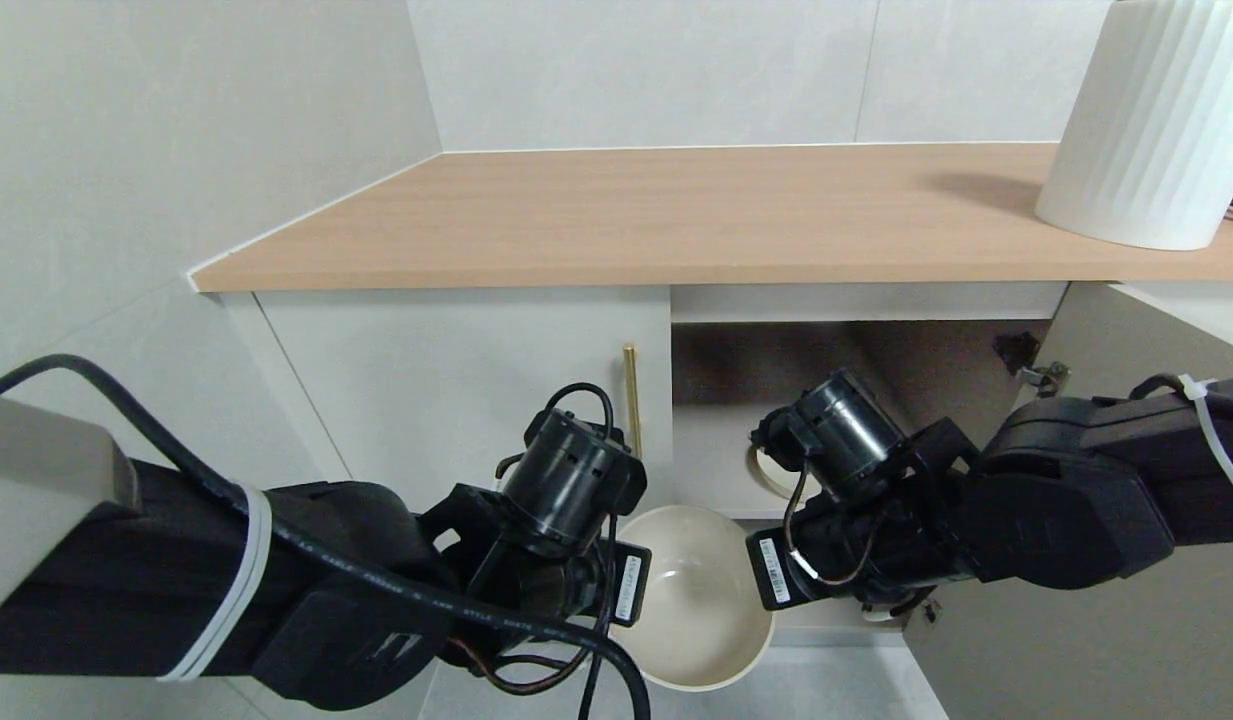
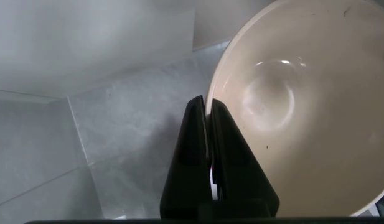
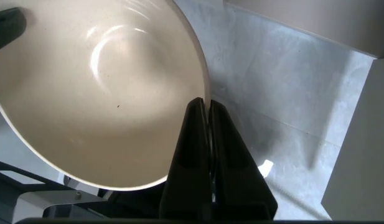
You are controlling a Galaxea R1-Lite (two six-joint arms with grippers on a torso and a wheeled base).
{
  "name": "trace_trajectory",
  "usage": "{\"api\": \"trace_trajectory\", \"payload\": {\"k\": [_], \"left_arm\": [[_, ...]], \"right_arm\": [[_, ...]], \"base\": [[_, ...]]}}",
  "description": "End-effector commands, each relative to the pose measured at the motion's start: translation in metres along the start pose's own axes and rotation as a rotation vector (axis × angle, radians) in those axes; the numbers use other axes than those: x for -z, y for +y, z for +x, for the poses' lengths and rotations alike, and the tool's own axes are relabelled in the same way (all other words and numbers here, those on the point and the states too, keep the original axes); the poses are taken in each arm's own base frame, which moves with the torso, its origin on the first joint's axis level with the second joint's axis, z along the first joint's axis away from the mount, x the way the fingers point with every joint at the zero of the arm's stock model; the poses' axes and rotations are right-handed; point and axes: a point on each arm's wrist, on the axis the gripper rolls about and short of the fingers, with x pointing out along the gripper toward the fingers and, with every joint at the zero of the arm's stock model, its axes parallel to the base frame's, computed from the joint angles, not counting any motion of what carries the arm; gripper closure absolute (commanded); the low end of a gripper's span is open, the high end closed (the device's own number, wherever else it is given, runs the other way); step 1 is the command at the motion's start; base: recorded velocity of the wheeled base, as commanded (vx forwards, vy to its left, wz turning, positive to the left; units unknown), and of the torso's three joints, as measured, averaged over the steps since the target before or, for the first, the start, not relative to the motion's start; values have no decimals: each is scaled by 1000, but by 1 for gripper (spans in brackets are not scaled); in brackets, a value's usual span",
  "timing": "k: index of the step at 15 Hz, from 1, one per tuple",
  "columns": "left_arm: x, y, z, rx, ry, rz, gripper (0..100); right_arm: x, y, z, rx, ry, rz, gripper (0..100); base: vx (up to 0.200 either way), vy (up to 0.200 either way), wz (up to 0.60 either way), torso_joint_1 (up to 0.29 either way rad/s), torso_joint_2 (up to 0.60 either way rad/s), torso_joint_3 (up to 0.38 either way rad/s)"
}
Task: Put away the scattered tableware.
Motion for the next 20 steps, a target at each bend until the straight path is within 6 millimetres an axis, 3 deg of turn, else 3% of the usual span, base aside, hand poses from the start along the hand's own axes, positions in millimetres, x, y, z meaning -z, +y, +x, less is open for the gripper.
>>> {"api": "trace_trajectory", "payload": {"k": [1,2,3,9,11,13,14,16,20], "left_arm": [[0,0,0,-6,-4,1,100],[0,0,0,-16,-6,1,100],[0,0,0,-19,-9,1,0],[-7,2,-3,-40,-73,-27,0],[-9,5,1,-69,-107,-50,0],[-10,7,2,-76,-107,-56,0],[-11,9,1,-79,-112,-59,0],[-12,11,0,-82,-116,-67,0],[-12,12,0,-84,-118,-67,0]], "right_arm": [[0,0,1,1,2,0,100],[1,0,2,2,5,0,100],[1,0,2,3,6,-1,100],[-1,1,9,7,16,9,100],[-4,1,26,26,32,80,100],[-7,-14,44,70,54,163,100],[-14,-31,62,89,-3,228,100],[-16,-49,78,139,-161,289,100],[-36,-80,75,253,-301,363,100]], "base": [[0,0,0,0,0,0],[0,0,0,0,0,0],[0,0,0,0,0,0],[0,0,0,0,0,0],[0,0,0,0,0,0],[0,0,0,0,0,0],[0,0,0,0,0,0],[0,0,0,0,0,0],[0,0,0,0,0,0]]}}
